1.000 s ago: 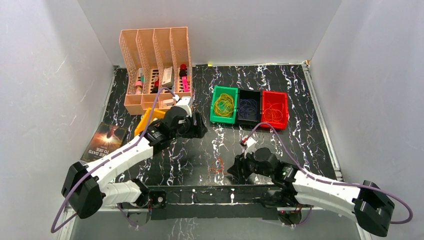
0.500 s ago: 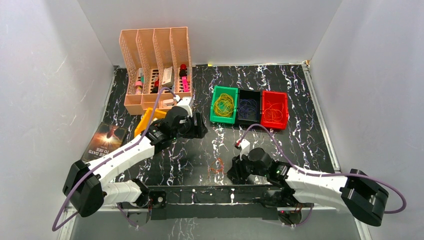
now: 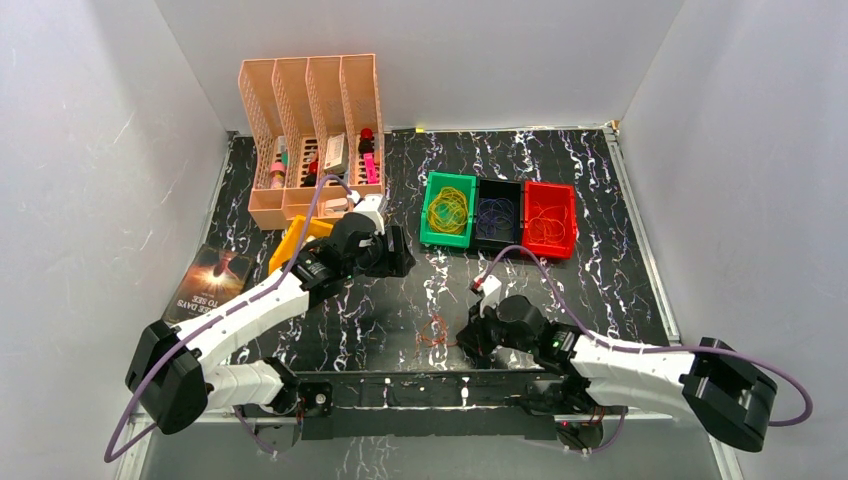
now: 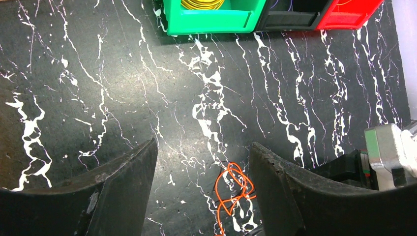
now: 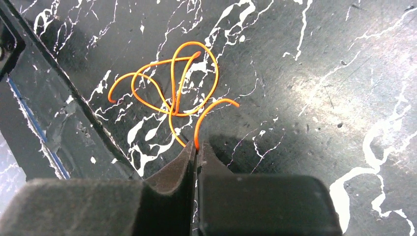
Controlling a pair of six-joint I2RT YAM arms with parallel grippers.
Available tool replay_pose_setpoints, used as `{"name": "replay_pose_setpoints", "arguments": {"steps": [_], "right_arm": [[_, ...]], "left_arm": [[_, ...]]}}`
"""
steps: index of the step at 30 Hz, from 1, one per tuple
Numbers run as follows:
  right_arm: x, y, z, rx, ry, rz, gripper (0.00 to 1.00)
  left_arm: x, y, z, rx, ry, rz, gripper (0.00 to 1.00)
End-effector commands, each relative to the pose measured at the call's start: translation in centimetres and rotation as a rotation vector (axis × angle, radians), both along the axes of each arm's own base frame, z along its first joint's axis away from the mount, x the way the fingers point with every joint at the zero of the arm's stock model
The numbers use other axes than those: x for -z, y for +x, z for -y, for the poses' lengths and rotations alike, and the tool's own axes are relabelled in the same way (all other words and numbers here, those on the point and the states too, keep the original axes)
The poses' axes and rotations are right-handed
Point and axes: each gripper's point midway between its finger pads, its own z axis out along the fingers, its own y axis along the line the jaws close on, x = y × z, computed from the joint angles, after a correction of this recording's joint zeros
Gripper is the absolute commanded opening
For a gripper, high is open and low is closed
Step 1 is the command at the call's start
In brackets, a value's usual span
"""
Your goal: Untangle the cables
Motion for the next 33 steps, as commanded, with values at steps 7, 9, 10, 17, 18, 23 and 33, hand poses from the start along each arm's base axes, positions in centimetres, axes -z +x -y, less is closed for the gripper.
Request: {"name": "replay_pose_setpoints", "arguments": {"steps": [7,9,10,17,18,23,33], "right_arm": [[-7.5,4.5,-1.0,0.155,0.021,0.14,0.0],[-8.8,5.3,-0.8,0.196,0.005,0.162,0.0],[-9.4,5.7,-0.7,0.211,0.0,0.171,0.0],[-13.2,7.5,-0.9,0.287,0.003,0.218,0.0],[-14.0,7.6,-1.2,0.286,0.011,0.219,0.0],[-16.1,8.1,-2.4,0.301,0.045,0.196,0.0],[-18.7,9.5,-4.4,0.334,0.078,0.184,0.0]], "left_arm": [[-2.5,-1.0,1.7,0.165,-0.11,0.138,0.72],[-3.9,-1.6,2.3,0.216,-0.169,0.206,0.75],[-4.5,-1.6,2.2,0.217,-0.19,0.24,0.75],[-5.2,-0.6,-0.2,0.092,-0.191,0.346,0.75],[-5.4,-0.7,-0.3,0.096,-0.196,0.366,0.75],[-6.2,-2.0,0.1,0.187,-0.249,0.484,0.75],[-5.5,-2.1,0.2,0.3,-0.208,0.771,0.74]]}}
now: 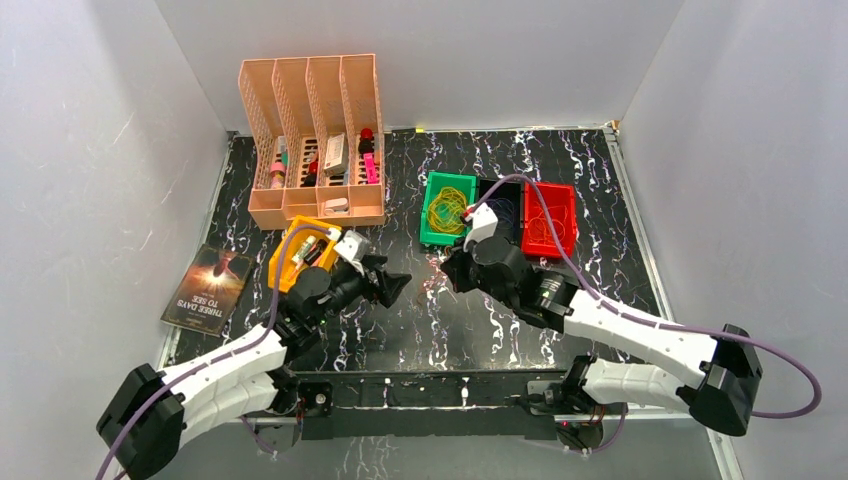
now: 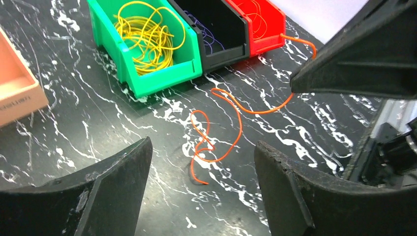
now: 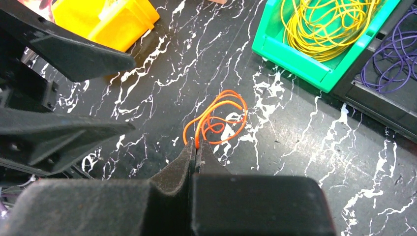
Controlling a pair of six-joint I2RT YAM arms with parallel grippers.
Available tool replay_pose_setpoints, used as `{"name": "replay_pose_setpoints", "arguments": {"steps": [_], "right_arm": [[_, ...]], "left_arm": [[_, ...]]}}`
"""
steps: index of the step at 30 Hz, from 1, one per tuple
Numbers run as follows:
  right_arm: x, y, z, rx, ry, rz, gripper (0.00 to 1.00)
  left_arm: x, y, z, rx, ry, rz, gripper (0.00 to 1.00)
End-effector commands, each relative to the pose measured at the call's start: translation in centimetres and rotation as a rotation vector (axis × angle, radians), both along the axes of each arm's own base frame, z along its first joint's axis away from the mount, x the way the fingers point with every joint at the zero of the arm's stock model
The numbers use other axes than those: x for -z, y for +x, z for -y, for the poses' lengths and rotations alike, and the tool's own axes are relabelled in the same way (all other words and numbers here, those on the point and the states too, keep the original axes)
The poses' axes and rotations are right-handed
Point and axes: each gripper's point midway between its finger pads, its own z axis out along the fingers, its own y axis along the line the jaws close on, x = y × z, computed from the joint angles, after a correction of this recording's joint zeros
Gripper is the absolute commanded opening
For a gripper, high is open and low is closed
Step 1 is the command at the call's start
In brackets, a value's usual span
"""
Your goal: Untangle the cables
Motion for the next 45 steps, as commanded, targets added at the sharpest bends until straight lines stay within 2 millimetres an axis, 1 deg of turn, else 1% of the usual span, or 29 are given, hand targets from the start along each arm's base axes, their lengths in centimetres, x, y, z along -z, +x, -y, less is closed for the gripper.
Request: {"name": "replay_pose_setpoints", "arguments": {"steps": [1,5,9,11,16,19,23,25,28,30,32,34,37,40,45], "right_arm": [[-3.2,0.9,-1.5,0.02,0.07,0.025,0.0],[-3.3,0.8,-2.2,-0.004,0.063,0.014,0.0],[-3.5,0.7,-2.6,-0.028,0.067,0.016,0.0],[-3.9,0.6,-2.9,-0.037,0.079,0.017,0.0],[-4.3,0.4,-3.6,-0.066,0.104,0.01,0.0],[-4.4,0.0,-4.1,-0.087,0.116,-0.006,0.0],[-4.1,-0.2,-4.3,-0.089,0.115,-0.034,0.0],[-4.1,-0.2,-4.3,-0.088,0.118,-0.04,0.0],[-4.7,-0.2,-4.2,-0.078,0.143,-0.034,0.0],[-5.3,0.1,-3.7,-0.044,0.156,-0.029,0.0],[-5.9,0.2,-3.1,-0.013,0.168,-0.025,0.0],[-6.6,0.1,-2.8,-0.002,0.2,-0.019,0.0],[-7.7,-0.2,-3.0,-0.021,0.246,-0.006,0.0],[-8.6,-0.5,-3.5,-0.051,0.259,-0.004,0.0],[-9.7,-0.6,-3.8,-0.066,0.287,0.009,0.0]], "left_arm": [[-3.9,0.3,0.9,0.078,-0.004,0.294,0.73],[-4.8,0.4,1.8,0.138,0.064,0.418,0.73],[-5.4,-0.3,3.3,0.256,0.118,0.52,0.72],[-5.0,-0.4,3.8,0.299,0.151,0.556,0.72],[-3.7,-0.7,5.2,0.383,0.175,0.555,0.73],[-3.7,-0.4,5.8,0.395,0.189,0.569,0.74],[-4.2,0.4,6.3,0.38,0.208,0.598,0.71],[-4.9,1.0,6.8,0.372,0.207,0.61,0.66],[-5.6,1.7,7.5,0.366,0.192,0.598,0.54],[-5.8,1.5,7.7,0.369,0.163,0.584,0.47],[-5.4,0.9,7.7,0.383,0.138,0.574,0.44],[-4.5,0.4,7.7,0.403,0.128,0.547,0.38],[-3.7,-0.1,7.8,0.422,0.116,0.505,0.31],[-3.4,-0.1,7.8,0.421,0.113,0.49,0.23],[-2.8,-0.2,7.5,0.409,0.114,0.464,0.22]]}}
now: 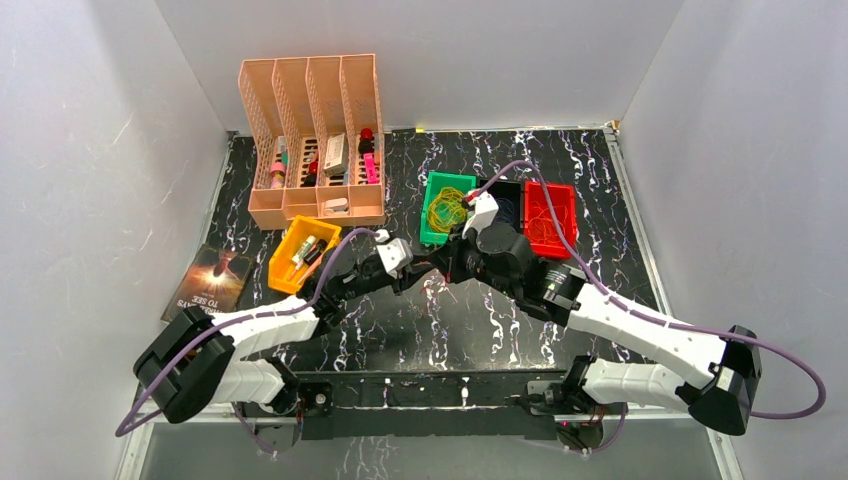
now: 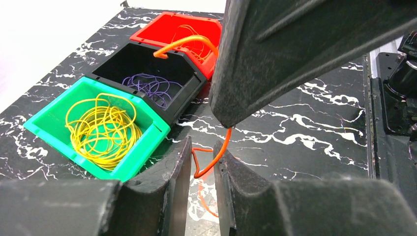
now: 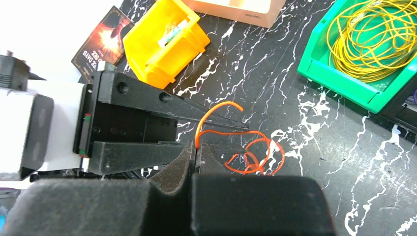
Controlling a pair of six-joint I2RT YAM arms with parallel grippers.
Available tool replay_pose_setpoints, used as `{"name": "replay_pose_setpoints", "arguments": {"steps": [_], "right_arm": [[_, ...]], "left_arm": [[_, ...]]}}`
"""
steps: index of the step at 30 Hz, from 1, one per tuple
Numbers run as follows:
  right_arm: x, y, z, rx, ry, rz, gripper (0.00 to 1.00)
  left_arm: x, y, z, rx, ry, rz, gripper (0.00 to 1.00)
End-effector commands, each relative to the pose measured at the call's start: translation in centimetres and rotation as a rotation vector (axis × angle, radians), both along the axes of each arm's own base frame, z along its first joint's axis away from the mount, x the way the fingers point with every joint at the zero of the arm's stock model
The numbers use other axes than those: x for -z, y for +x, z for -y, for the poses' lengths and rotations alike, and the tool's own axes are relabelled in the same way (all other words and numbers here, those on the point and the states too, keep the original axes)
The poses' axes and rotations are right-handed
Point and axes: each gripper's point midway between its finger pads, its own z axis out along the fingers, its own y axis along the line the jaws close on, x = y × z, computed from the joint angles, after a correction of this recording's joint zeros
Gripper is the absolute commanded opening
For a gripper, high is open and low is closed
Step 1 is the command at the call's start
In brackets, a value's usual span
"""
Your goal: Untangle the cables
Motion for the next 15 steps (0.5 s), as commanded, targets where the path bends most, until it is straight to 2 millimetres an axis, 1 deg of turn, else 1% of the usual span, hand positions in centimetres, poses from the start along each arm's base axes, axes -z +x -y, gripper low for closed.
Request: {"name": "replay_pose_setpoints", "arguments": {"steps": [1,7,15], "right_arm": [[-4.9,-0.1,-1.1,-0.026,0.131,0.06,0.0],[-6.9,-0.7,-1.4,-0.055,0.193,0.071,0.0],[-9.6,-1.2,-0.8,-0.058,0.277,0.102,0.0]], "left_arm": [[-0.7,-0.6,-0.1,0.012,-0.04,0.013,0.22],[0.0,-1.0,-0.9,-0.008,-0.042,-0.013,0.22],[1.2,-1.5,-1.0,-0.002,-0.04,-0.072,0.24]]}}
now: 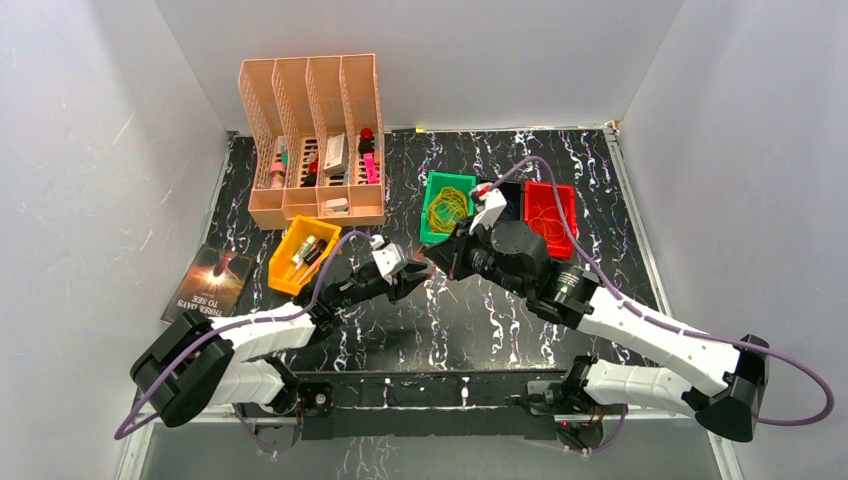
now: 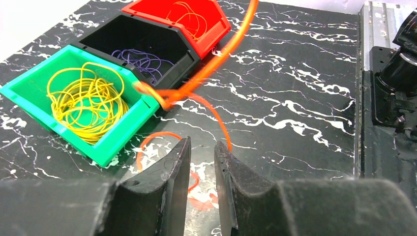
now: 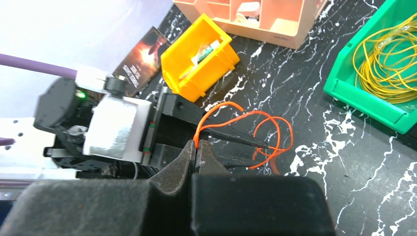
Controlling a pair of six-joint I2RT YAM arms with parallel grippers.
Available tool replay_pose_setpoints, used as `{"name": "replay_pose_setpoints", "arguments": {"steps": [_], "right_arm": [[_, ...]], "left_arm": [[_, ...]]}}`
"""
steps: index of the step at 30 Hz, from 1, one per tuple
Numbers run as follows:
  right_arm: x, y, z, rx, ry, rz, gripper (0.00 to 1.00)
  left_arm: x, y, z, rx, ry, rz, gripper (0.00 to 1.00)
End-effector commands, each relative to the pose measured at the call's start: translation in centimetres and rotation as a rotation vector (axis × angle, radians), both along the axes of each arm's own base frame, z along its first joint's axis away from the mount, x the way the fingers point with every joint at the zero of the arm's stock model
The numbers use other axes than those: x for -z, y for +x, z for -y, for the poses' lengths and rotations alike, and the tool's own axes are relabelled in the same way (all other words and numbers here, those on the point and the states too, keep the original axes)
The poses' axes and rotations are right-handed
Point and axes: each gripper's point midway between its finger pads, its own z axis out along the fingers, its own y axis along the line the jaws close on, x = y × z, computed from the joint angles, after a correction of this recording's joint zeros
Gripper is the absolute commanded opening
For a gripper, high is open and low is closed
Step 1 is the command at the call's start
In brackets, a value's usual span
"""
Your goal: Untangle the cables
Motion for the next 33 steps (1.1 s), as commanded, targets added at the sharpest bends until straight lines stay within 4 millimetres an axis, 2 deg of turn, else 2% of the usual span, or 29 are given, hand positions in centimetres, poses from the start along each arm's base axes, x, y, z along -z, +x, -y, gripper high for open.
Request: {"name": "replay_pose_setpoints", "arguments": {"steps": [1,9,18,33], "right_arm": [[-6.8,-0.4,-0.1,-0.009,0.182,0.087,0.0],[-8.2,-0.6,0.5,0.002,0.224,0.107,0.0],[-10.0,-0.8,1.8,0.022,0.284,0.148,0.0],[-13.3,-0.2,6.2,0.156,0.296,0.288,0.0]], "left_arm": [[-1.0,-0.6,0.1,0.018,-0.047,0.009,0.24],[0.6,-1.0,0.0,0.02,-0.043,-0.054,0.24],[2.0,-1.2,-1.2,-0.035,-0.052,-0.098,0.25],[4.9,-1.6,-3.0,-0.112,-0.02,-0.169,0.25]]}}
